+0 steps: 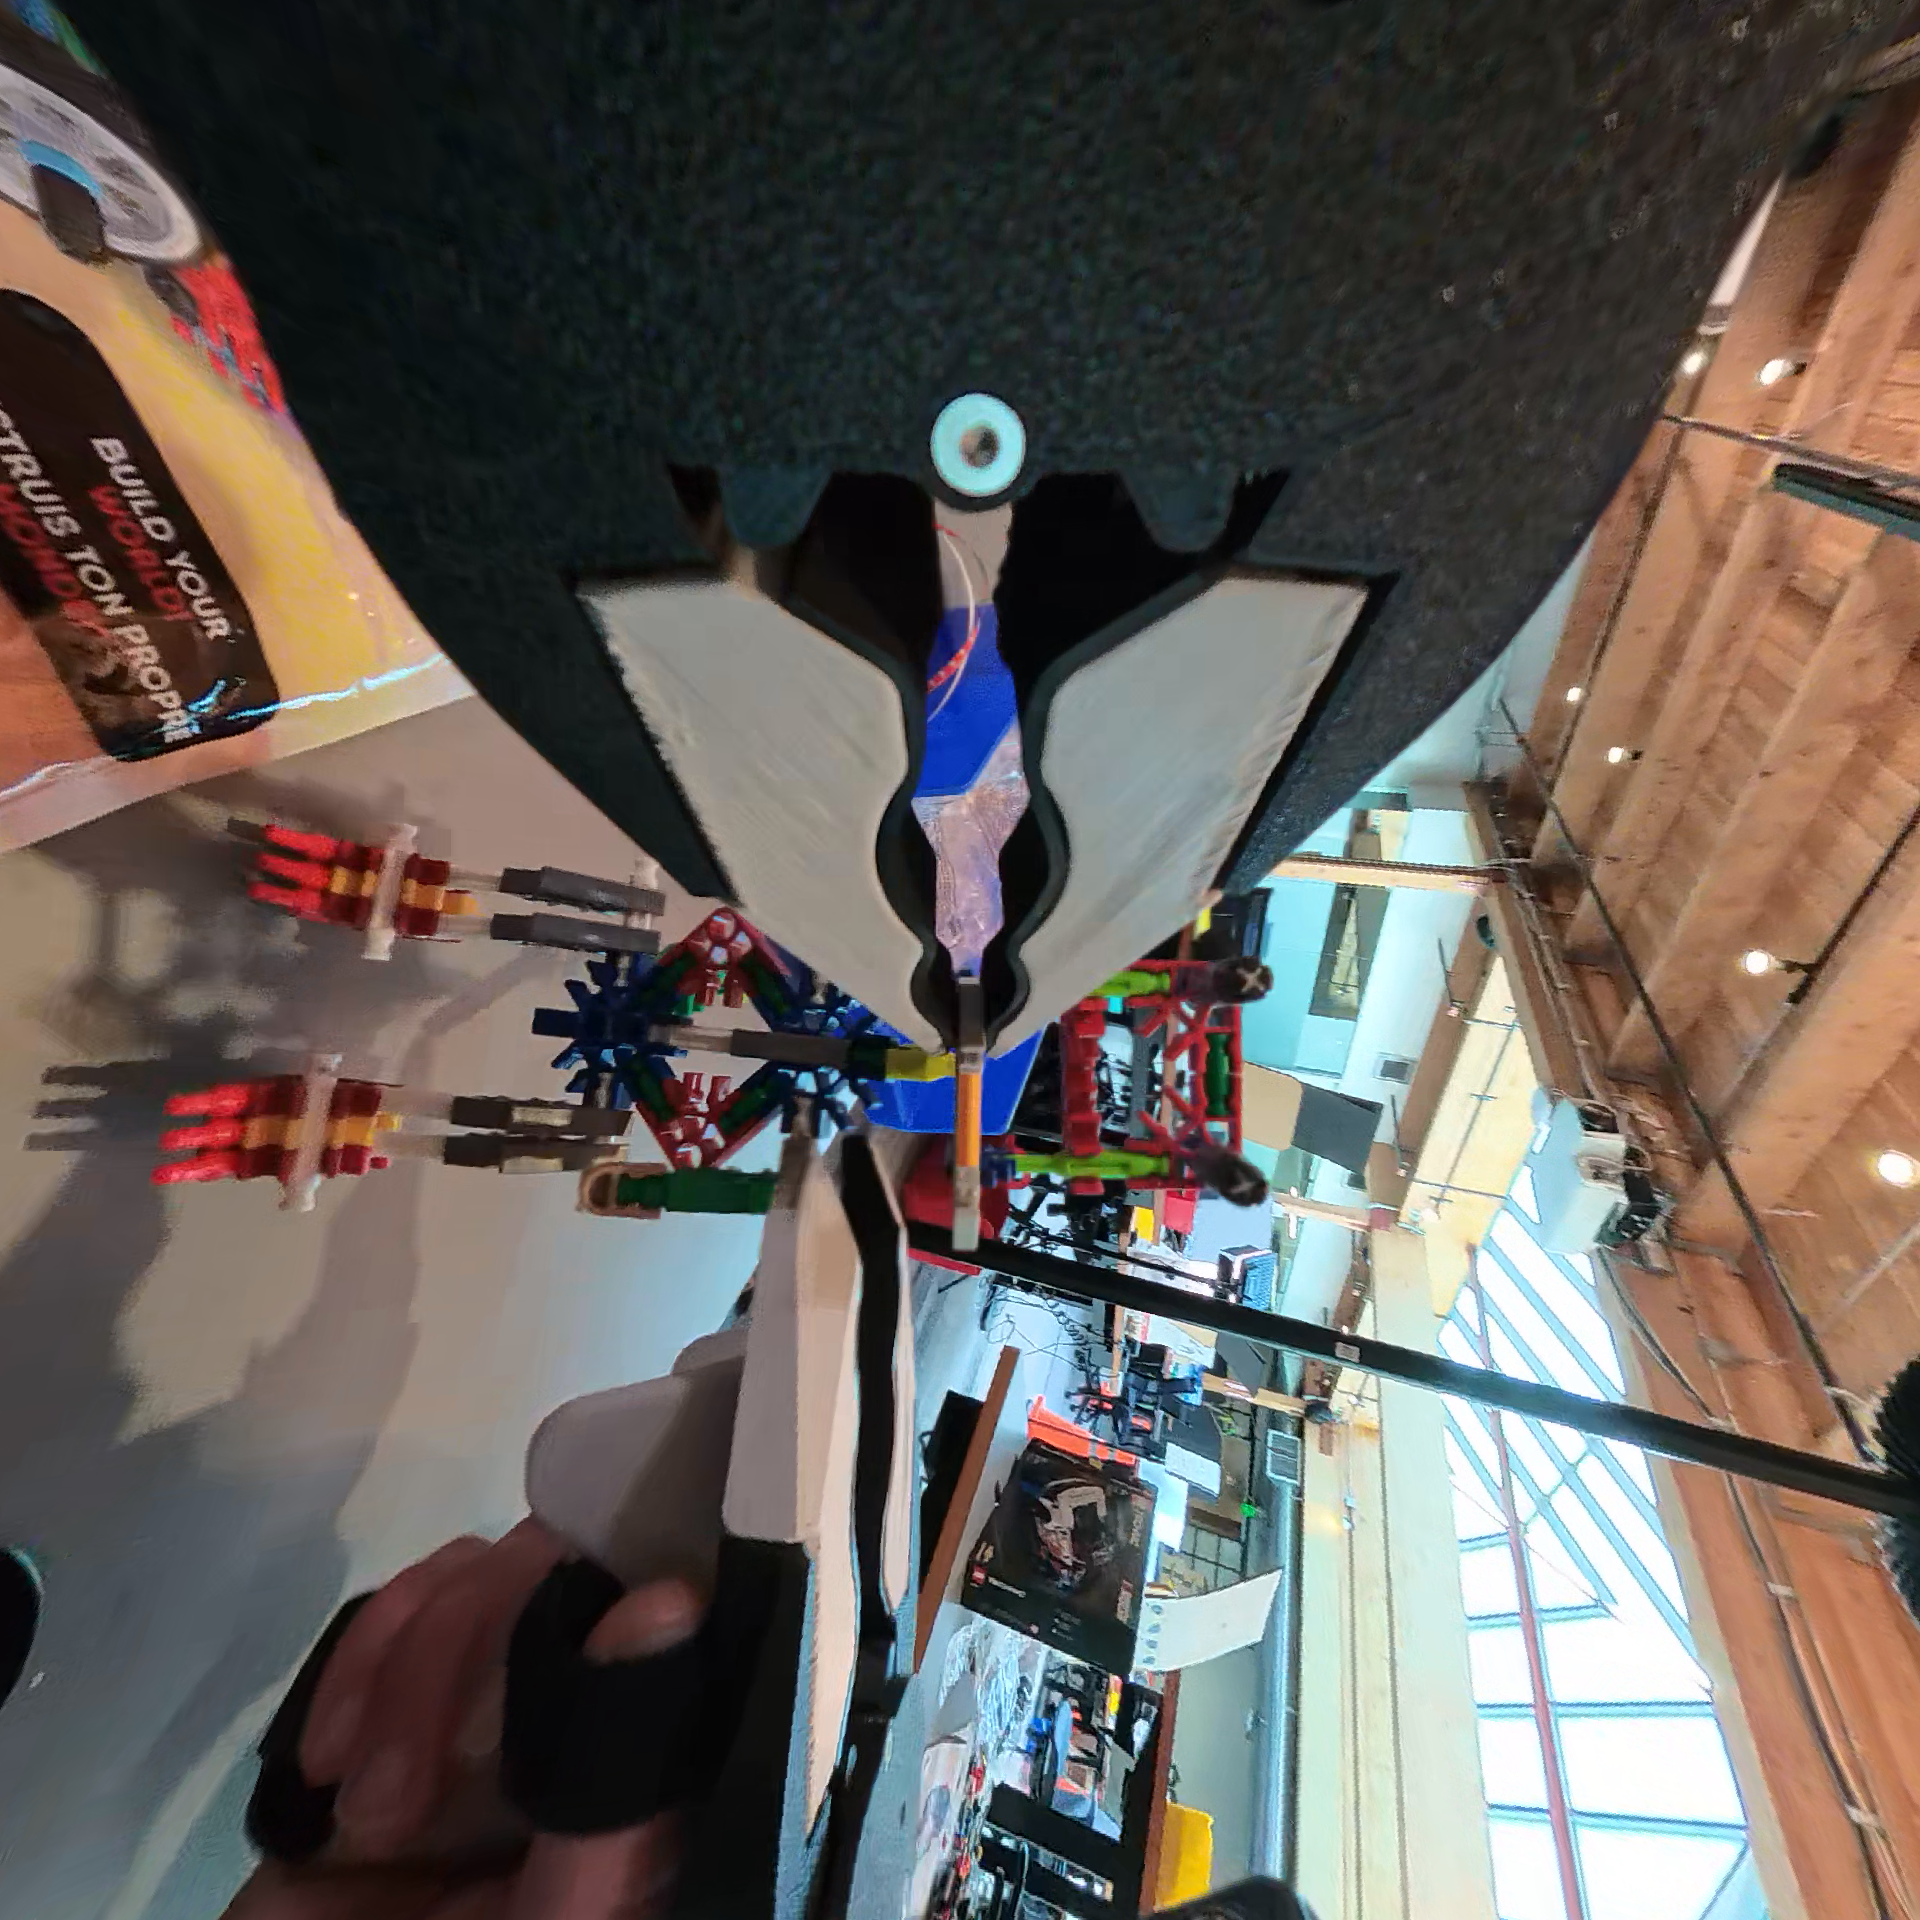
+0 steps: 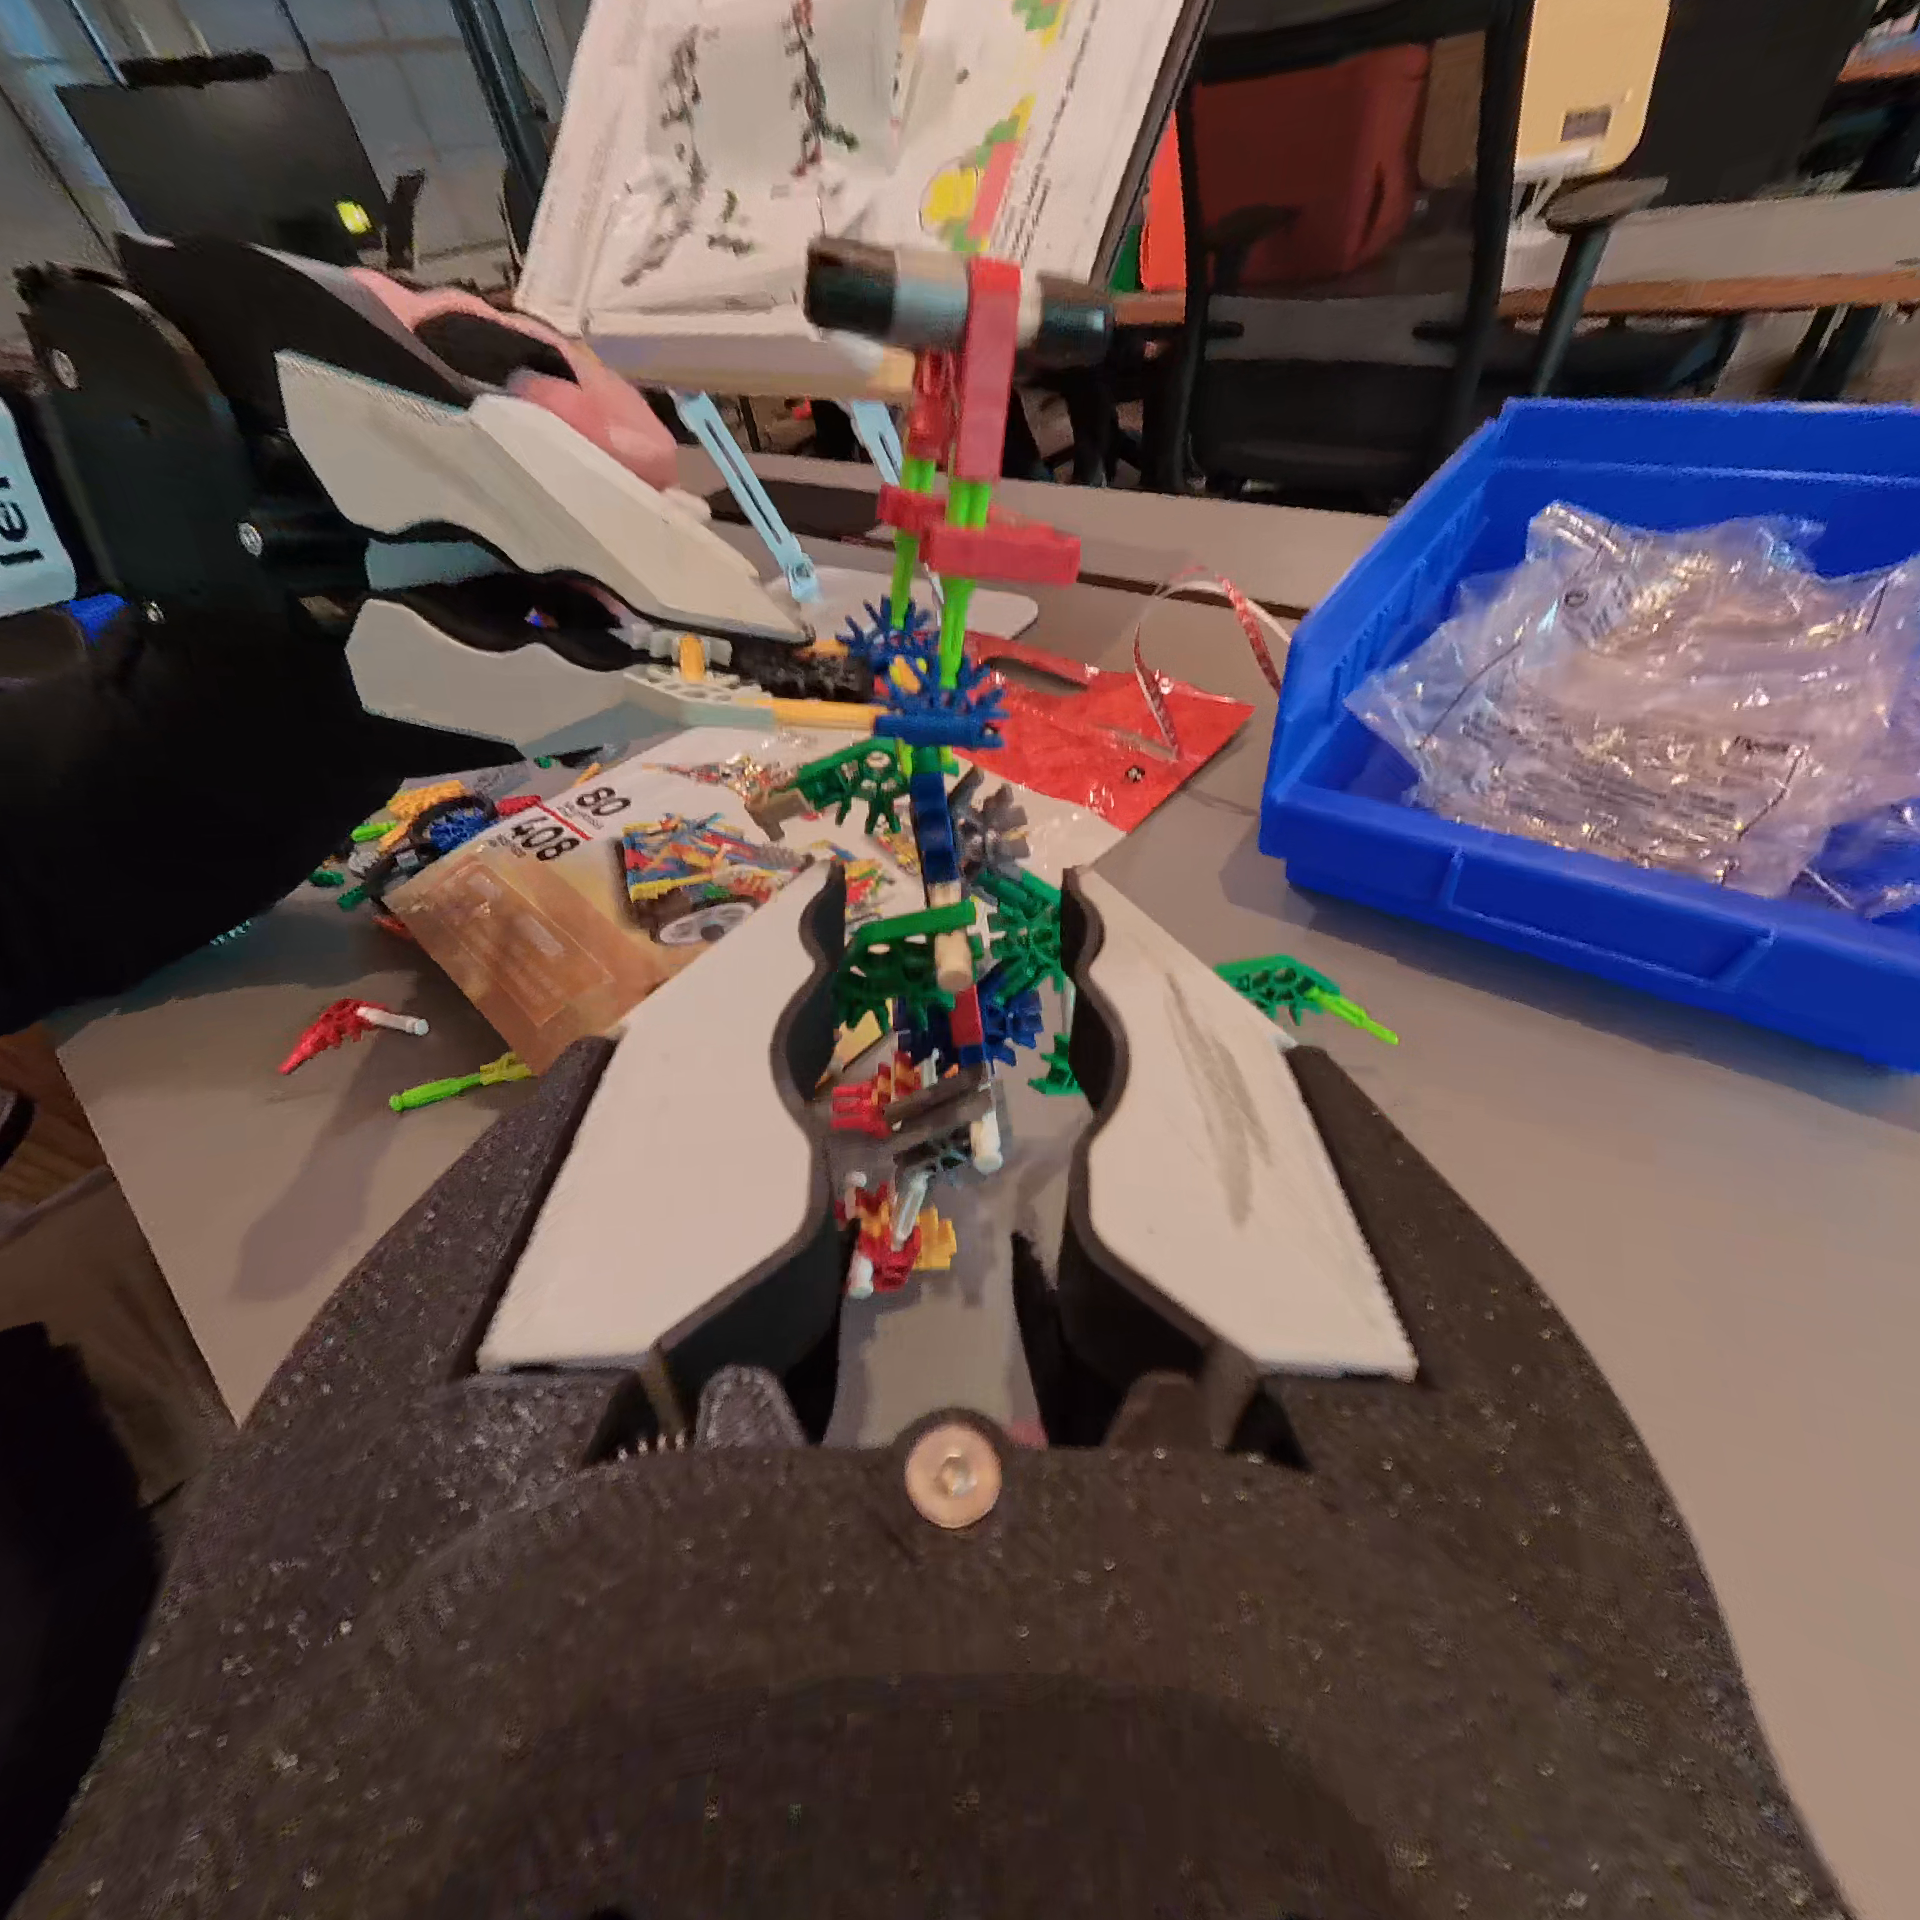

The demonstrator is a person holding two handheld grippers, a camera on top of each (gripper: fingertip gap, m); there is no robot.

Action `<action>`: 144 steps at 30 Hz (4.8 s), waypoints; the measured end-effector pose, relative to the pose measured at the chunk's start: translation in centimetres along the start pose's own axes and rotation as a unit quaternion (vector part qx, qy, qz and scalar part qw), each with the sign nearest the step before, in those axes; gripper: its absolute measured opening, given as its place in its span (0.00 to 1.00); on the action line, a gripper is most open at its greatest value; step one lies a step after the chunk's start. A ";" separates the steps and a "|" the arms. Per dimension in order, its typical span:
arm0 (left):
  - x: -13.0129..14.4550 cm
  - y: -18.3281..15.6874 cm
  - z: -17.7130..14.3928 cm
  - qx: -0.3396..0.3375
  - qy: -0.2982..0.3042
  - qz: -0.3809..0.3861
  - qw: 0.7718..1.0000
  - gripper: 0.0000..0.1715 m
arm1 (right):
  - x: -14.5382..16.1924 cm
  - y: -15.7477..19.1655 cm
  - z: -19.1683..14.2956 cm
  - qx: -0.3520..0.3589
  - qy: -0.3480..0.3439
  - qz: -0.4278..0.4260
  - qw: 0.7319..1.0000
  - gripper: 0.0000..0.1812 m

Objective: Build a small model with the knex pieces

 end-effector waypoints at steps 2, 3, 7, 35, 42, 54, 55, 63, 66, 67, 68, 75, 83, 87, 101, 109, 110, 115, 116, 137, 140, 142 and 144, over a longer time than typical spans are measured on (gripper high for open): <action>-0.2 -0.2 0.0 -0.002 -0.010 0.009 1.000 0.00 | 0.5 0.3 0.3 0.004 0.013 -0.010 1.000 0.22; -0.3 -0.3 0.0 -0.007 -0.010 0.019 1.000 0.00 | 0.7 0.4 0.6 0.004 0.021 -0.015 1.000 0.22; -0.4 -0.6 0.1 -0.026 0.004 0.071 0.997 0.00 | 1.4 0.3 1.0 0.018 0.044 -0.038 0.998 0.14; 1.7 -1.5 0.3 -0.037 0.001 0.136 0.990 0.07 | 1.6 -0.3 1.9 0.023 0.101 -0.071 0.992 0.14; 1.4 -1.1 -0.2 0.012 0.016 0.031 0.999 0.03 | 1.5 -0.1 2.1 0.040 0.117 -0.099 0.987 0.14; 2.7 -1.1 -0.9 0.019 0.030 -0.070 0.997 0.15 | 0.8 0.3 2.7 0.059 0.144 -0.144 0.977 0.14; 2.8 -1.1 -1.0 0.019 0.031 -0.078 0.996 0.16 | 0.8 0.3 2.7 0.061 0.145 -0.146 0.977 0.14; 7.2 -3.5 0.0 0.126 0.073 -0.255 0.956 0.30 | 0.6 0.3 2.7 0.083 0.144 -0.164 0.972 0.13; 7.7 -5.6 1.2 0.206 0.081 -0.310 0.924 0.37 | 0.5 0.2 2.7 0.096 0.152 -0.182 0.967 0.13; 7.8 -6.2 1.8 0.220 0.084 -0.318 0.918 0.37 | 0.5 0.3 2.8 0.097 0.154 -0.184 0.966 0.14; 7.9 -6.7 2.4 0.233 0.084 -0.324 0.913 0.36 | 0.5 0.3 2.8 0.095 0.154 -0.183 0.966 0.13; 7.4 -8.2 4.7 0.302 0.067 -0.352 0.884 0.24 | 0.4 0.2 2.7 0.098 0.141 -0.203 0.964 0.13; 7.1 -8.3 4.8 0.291 0.054 -0.360 0.885 0.19 | 1.0 0.4 2.1 0.115 0.102 -0.231 0.961 0.13; 6.9 -8.7 4.7 0.297 0.050 -0.355 0.885 0.14 | 1.2 0.8 1.9 0.101 0.095 -0.206 0.969 0.15; 6.4 -9.4 5.1 0.301 0.052 -0.357 0.882 0.05 | 1.9 0.5 0.0 0.089 0.105 -0.103 0.985 0.26; 6.4 -9.5 5.1 0.303 0.060 -0.360 0.880 0.06 | 5.6 0.1 0.9 0.096 0.149 -0.057 0.983 0.26; 6.4 -9.5 5.0 0.301 0.064 -0.359 0.881 0.06 | 5.6 0.0 1.0 0.100 0.149 -0.057 0.982 0.26; 6.3 -10.0 4.9 0.297 0.091 -0.360 0.880 0.31 | 5.4 0.0 1.0 0.098 0.160 -0.067 0.980 0.24; 6.2 -9.8 4.7 0.294 0.093 -0.363 0.879 0.38 | 5.5 0.0 1.0 0.095 0.160 -0.068 0.980 0.24; 3.7 -3.7 3.2 0.269 -0.012 -0.389 0.881 0.21 | 5.4 0.6 1.2 0.107 0.158 -0.125 0.974 0.15; 4.0 -3.8 3.2 0.263 -0.008 -0.400 0.878 0.21 | 5.9 0.9 1.1 0.097 0.163 -0.102 0.977 0.24; 4.0 -3.9 3.0 0.264 -0.014 -0.410 0.873 0.21 | 6.4 1.4 1.6 0.071 0.168 -0.080 0.980 0.29; 4.0 -4.0 2.9 0.265 -0.020 -0.419 0.868 0.21 | 7.0 1.4 2.4 0.072 0.180 -0.078 0.978 0.28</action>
Point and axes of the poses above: each gripper's, where its closed fingertips meet, z out along the fingers, x out of its underside, y = z × x across the jaws, the point moved 4 cm from there along -z, back along the fingers, and after that the axes turned 5 degrees about y, right-handed, at the moved point
